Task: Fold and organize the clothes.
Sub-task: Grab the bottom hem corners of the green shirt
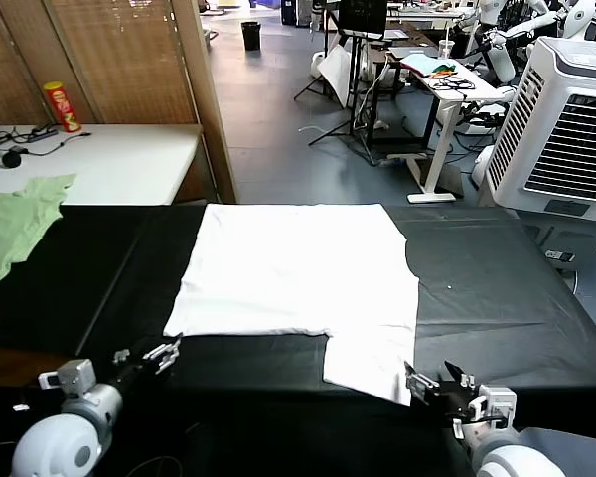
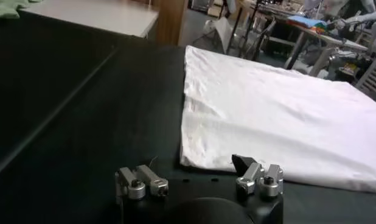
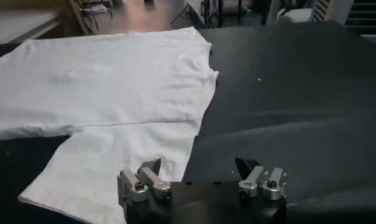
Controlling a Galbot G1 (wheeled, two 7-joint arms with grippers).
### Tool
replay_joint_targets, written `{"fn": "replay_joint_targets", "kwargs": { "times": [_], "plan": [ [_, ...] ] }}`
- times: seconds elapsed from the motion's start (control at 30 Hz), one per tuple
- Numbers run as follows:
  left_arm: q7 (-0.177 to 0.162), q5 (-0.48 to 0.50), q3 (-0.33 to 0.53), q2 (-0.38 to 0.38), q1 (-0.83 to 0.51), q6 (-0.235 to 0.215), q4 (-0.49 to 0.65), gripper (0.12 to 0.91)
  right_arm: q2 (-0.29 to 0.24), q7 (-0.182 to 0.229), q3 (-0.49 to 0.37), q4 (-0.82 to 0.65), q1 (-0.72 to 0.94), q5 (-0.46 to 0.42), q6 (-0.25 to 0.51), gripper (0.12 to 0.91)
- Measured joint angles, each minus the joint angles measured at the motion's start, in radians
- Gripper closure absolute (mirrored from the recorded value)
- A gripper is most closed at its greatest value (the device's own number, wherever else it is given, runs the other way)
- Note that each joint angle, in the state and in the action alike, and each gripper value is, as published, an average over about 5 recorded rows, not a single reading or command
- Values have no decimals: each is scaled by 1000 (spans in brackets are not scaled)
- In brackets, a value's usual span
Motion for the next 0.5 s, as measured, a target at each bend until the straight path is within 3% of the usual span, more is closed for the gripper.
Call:
{"fn": "replay_joint_targets", "kwargs": {
  "times": [0.2,0.4,0.5],
  "plan": [
    [0,28,20,-9,-21,-11,28,232,8,-7,-22,-12,3,-25,4,231],
    [-2,42,43,-17,-47,-16,58,238,17,-8,-37,-27,0,-40,7,321],
    [-2,44,50,-20,-56,-23,74,310,22,-10,-44,-35,0,-50,11,372]
  ]
}}
